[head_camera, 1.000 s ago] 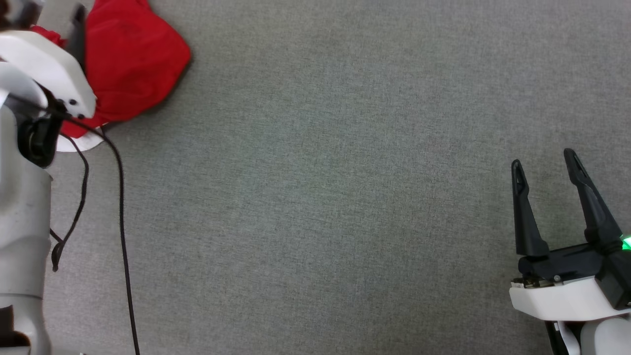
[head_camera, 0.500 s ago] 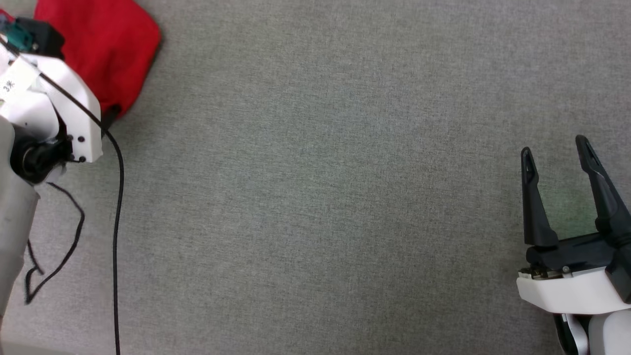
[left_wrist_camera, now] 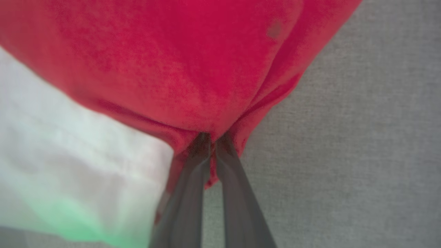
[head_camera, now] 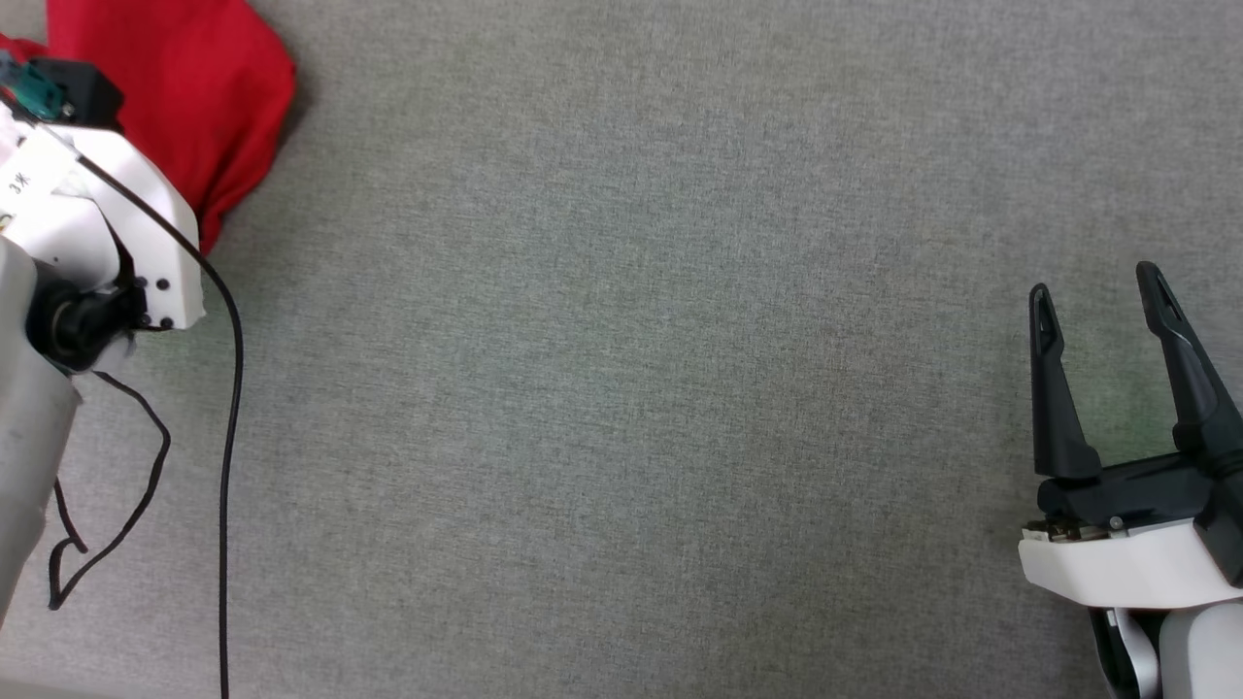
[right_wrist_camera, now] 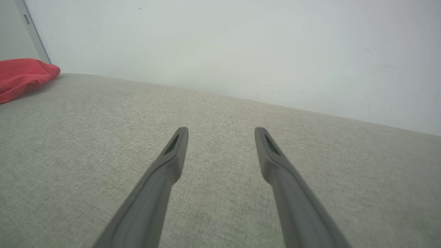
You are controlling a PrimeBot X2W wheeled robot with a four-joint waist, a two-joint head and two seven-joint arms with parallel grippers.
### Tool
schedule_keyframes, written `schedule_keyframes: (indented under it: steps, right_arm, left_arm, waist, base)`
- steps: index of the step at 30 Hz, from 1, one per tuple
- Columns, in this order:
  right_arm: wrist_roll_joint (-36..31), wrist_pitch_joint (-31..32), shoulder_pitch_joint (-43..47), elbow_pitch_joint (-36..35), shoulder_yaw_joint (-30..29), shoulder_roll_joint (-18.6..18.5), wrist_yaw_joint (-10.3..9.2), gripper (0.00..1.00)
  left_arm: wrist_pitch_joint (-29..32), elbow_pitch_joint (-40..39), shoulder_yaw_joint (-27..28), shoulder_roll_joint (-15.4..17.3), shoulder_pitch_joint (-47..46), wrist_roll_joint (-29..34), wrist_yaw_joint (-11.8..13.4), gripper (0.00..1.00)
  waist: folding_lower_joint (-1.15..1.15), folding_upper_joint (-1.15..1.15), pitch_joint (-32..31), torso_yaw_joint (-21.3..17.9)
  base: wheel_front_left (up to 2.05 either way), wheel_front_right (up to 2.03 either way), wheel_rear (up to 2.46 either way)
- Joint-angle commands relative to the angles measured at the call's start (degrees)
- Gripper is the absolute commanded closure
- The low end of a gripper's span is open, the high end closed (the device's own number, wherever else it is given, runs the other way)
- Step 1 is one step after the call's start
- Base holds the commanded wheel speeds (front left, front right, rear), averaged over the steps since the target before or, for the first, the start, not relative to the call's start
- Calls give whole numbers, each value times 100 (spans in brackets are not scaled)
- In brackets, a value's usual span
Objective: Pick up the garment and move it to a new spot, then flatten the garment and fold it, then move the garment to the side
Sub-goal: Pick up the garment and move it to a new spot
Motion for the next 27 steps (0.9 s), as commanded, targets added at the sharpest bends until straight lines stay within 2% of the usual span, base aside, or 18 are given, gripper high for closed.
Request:
schedule_keyframes:
  steps: [1,8,14,21,27]
  right_arm:
    - [22,-12,12,22,4,26,-4,0]
    - [115,-12,77,171,71,97,-4,0]
    - [188,-12,158,318,119,173,-4,0]
    - [294,-12,218,377,105,221,-4,0]
    - [555,-12,184,418,68,227,-4,0]
  left_arm:
    - [-120,-9,-135,-134,143,-30,-16,100]
    - [-1074,-325,-312,177,-246,193,-9,100]
    - [-1501,-648,-523,329,-558,417,-9,100]
    - [-1627,-1257,-713,291,-1002,746,24,100]
    - [-1604,-1836,-859,44,-1349,955,64,100]
  waist:
    - [0,0,-111,31]
    - [0,0,-639,85]
    - [0,0,-1100,-1]
    - [0,0,-1374,-333]
    - [0,0,-1438,-787]
  base:
    - [0,0,0]
    - [0,0,0]
    - [0,0,0]
    - [0,0,0]
    - [0,0,0]
